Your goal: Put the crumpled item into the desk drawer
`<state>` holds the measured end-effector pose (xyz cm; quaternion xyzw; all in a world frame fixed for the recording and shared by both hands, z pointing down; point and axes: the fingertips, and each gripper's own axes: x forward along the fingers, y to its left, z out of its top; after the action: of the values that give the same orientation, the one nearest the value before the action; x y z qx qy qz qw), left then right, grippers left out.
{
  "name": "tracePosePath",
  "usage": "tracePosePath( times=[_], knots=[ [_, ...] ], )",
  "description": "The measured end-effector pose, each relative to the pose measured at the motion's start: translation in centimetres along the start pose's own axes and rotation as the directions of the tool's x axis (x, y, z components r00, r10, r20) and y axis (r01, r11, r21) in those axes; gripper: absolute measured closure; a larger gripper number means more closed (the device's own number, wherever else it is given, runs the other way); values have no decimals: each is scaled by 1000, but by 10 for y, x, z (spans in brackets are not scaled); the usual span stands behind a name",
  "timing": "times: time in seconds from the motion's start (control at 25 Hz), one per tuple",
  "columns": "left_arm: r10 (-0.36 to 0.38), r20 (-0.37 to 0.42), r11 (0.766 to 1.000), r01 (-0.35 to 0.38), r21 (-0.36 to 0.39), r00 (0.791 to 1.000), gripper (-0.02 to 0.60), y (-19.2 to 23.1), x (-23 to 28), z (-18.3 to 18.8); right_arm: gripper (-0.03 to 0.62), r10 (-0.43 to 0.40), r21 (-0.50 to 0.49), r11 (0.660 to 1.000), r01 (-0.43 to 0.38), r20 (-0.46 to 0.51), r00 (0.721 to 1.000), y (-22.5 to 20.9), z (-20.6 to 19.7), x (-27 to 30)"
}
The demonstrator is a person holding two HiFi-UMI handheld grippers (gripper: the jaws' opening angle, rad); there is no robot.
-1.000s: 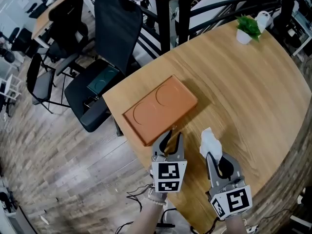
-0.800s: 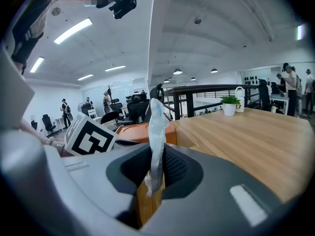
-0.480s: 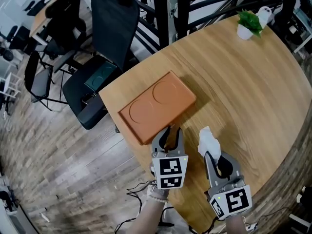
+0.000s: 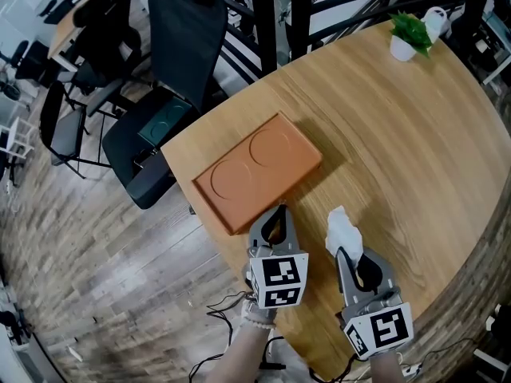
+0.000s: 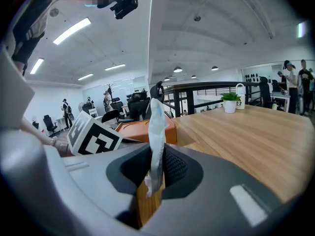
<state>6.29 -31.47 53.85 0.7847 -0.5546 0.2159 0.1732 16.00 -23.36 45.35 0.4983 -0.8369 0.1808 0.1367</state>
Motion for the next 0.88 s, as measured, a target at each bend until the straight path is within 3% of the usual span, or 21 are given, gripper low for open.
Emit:
tracePosePath(
  times=[0.28, 0.44, 0.6, 0.76, 0.88],
  knots=[
    [19, -29, 999, -21, -50, 999, 584, 1, 1, -12, 531, 0, 1, 1000, 0, 1, 1000, -2, -7, -1],
    [30, -38, 993, -34, -111, 999, 507, 2, 5, -14, 531, 1, 0, 1000, -1, -1, 1000, -2, -10, 0],
    [53, -56, 991, -60, -120, 997, 465, 0, 7, -13, 531, 1, -1, 1000, -1, -2, 1000, -2, -5, -1],
    [62, -76, 990, -71, -125, 995, 465, 0, 12, -16, 532, -3, 1, 1000, 3, -4, 1000, -4, -10, -1],
    [72, -83, 990, -82, -118, 994, 498, 3, 11, -17, 531, -6, 5, 1000, 6, -8, 1000, -4, -13, -3]
  ],
)
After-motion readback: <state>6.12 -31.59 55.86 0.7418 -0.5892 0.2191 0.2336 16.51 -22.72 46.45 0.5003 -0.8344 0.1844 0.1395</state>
